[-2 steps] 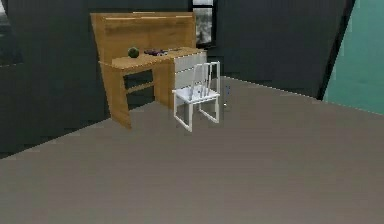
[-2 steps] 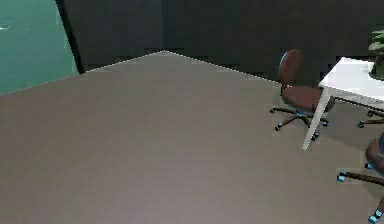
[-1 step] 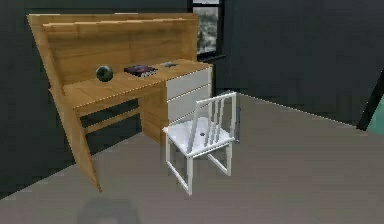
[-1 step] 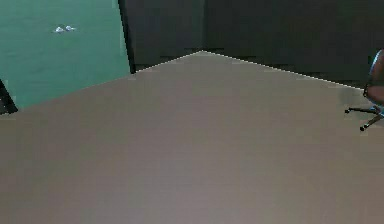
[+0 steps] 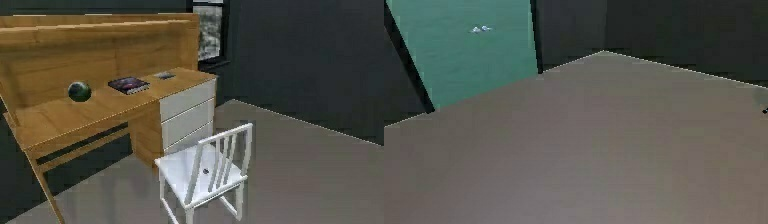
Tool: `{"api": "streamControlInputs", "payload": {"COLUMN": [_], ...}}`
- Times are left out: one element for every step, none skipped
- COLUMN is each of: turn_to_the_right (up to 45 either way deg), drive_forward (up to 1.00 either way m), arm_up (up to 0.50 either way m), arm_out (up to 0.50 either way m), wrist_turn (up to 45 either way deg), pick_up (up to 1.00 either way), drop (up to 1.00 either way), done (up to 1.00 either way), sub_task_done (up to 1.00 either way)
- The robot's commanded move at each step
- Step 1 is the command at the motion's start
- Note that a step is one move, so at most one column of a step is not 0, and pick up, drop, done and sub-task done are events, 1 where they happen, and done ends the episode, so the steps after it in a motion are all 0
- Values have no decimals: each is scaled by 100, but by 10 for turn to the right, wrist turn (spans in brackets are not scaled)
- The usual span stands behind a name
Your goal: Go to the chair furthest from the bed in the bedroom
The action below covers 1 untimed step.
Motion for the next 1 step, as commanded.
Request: {"api": "streamControlInputs", "payload": {"turn_to_the_right": [0], "drive_forward": [0], "arm_up": [0], "arm_out": [0], "wrist_turn": [0], "pick_up": [0], "drop": [0], "done": [100], "sub_task_done": [0]}}
